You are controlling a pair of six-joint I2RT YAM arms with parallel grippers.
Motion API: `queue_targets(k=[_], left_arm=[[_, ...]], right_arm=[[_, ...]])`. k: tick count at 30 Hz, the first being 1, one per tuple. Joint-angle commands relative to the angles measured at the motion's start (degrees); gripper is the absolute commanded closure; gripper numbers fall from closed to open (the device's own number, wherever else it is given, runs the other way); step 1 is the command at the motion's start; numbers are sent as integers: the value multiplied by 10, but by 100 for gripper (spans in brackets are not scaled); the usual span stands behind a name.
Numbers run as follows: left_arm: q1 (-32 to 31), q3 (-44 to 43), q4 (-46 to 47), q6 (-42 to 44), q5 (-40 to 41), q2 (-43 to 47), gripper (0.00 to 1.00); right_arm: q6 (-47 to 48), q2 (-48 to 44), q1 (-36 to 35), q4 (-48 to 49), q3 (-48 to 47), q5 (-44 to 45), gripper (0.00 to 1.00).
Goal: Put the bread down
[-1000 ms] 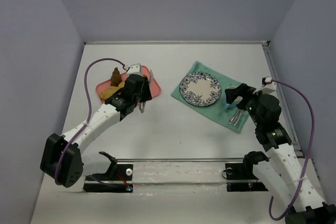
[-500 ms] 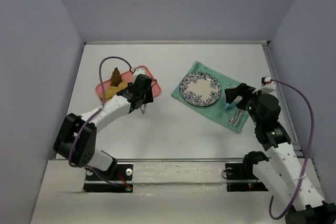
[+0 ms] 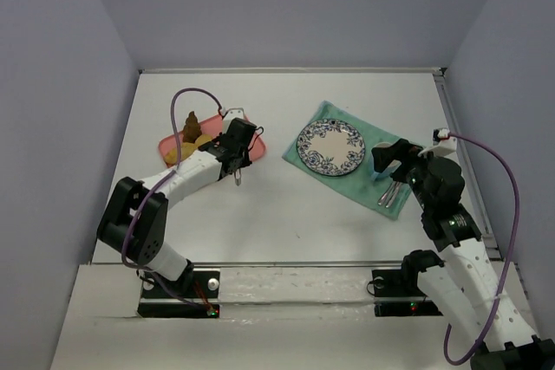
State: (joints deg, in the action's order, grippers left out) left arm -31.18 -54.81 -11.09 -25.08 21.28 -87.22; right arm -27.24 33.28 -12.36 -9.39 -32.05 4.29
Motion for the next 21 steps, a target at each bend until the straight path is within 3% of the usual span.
queue_targets(k=[1,5,8,13,21], left_arm=[[-6,-23,-6,-1,21,62,71],[-43,-21,19,20,11,121,70],[-105,-17,68,53,-39,139,67],[-203,-68,85,93,-81,69,64],[-250,-188,46,118,-81,-72,57]], right_arm=[[0,-9,1,29,1,5,0],[-2,-15,1,29,3,3,0],[-3,-23,1,30,6,2,0],[-1,-31,1,28,8,-2,1],[-2,-41,1,24,9,-6,1]])
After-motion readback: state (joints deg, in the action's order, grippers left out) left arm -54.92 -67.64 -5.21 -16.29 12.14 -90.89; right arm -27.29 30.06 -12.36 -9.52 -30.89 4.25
